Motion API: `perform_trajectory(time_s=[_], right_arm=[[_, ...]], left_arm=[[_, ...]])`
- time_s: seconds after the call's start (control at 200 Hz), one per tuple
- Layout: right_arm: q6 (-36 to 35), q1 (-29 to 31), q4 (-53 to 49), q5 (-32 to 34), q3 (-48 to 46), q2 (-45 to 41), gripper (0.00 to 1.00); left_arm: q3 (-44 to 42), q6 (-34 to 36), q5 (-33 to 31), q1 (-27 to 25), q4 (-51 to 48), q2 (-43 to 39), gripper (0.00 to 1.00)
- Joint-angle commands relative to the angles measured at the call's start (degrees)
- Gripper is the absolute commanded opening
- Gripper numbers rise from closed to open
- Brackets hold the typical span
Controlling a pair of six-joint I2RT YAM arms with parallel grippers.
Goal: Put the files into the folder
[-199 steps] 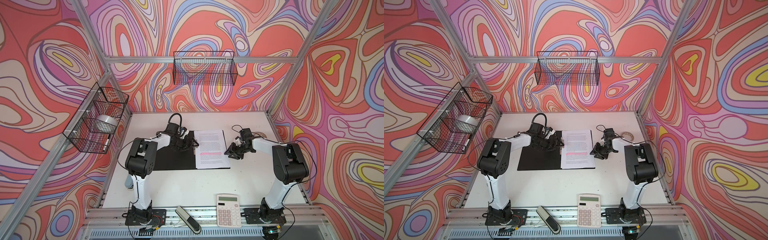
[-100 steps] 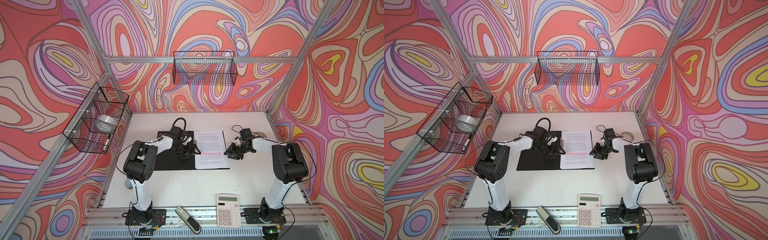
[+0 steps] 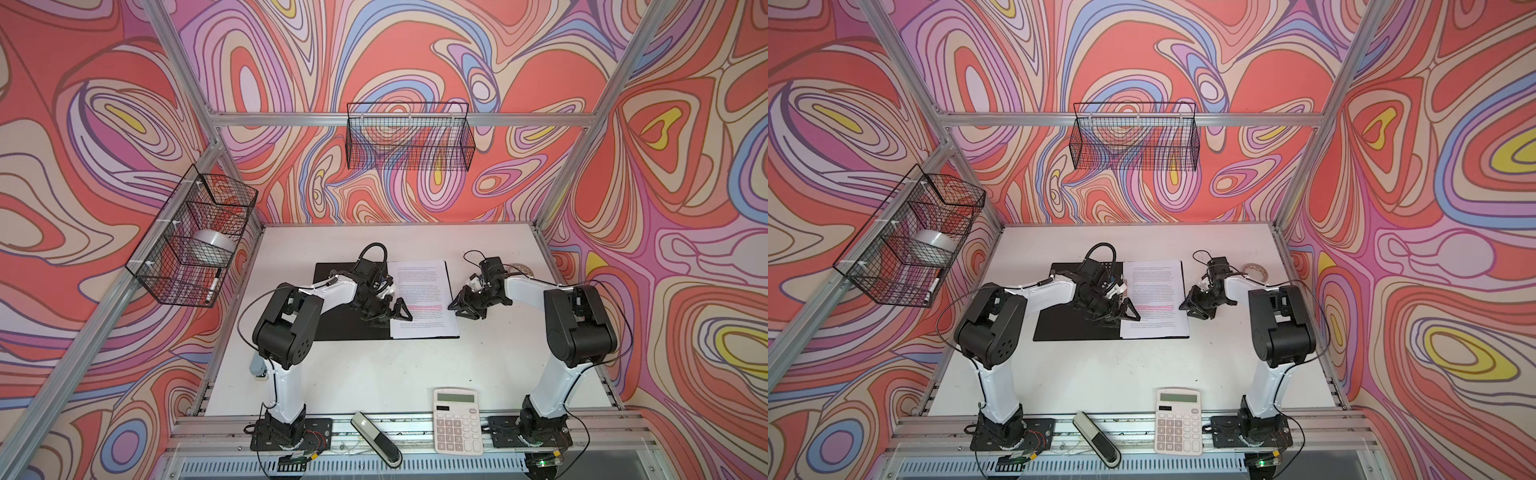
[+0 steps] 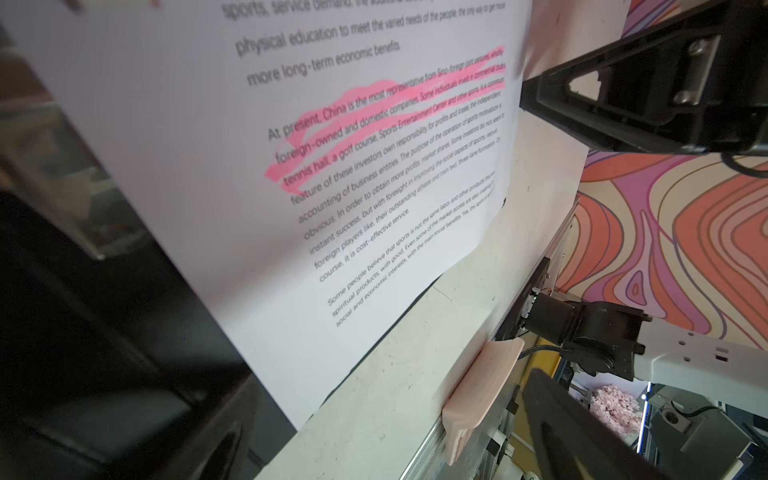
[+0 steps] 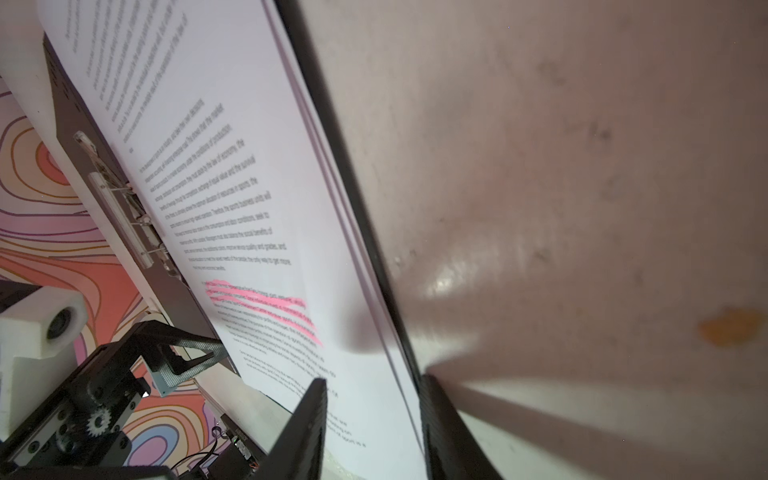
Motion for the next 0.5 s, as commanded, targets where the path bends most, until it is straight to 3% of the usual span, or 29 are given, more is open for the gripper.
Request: perform_trajectory(time_s=[0.0, 0.496], right_arm=[[-0.7, 0.5, -0.4, -0.8, -0.8, 2.0, 0.39], [-1.0, 0.5, -0.3, -1.1, -1.2, 1.4, 0.39]], left_arm=[[0.7, -0.7, -1.1, -0.6, -3.9, 2.7, 1.00], [2.5, 2.2, -4.3, -1.6, -8.1, 2.6, 1.00]])
